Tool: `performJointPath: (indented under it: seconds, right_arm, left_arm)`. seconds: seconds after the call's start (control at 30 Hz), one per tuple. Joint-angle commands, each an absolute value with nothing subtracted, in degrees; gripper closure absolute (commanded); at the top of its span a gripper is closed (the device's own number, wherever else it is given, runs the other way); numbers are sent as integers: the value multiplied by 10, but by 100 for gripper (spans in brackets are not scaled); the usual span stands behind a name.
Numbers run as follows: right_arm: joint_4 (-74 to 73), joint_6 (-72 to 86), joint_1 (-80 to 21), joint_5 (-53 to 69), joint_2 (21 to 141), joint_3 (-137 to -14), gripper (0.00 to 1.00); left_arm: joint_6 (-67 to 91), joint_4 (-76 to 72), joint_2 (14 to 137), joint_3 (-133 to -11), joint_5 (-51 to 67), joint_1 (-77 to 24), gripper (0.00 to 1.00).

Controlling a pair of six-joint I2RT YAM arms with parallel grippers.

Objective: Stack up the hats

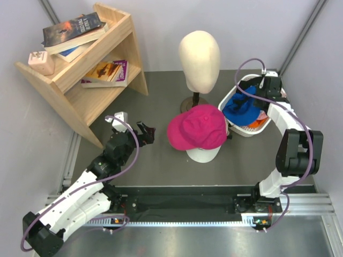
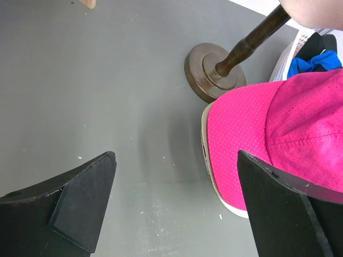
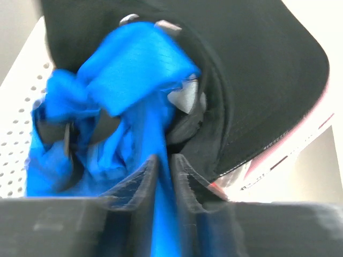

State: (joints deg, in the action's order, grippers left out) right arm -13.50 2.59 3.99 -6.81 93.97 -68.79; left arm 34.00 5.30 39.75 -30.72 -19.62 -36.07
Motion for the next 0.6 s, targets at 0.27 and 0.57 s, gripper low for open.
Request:
performJointPath:
  seconds: [0.27,0.57]
  right_arm:
    - [-282,73,43,-48,771,-784,100]
    - [-342,120,14,-36,672,-874,100]
  left_arm:
    - [245,40,445,-383,-177,-360,5]
    - [164,17,542,-493,-177,-425,12]
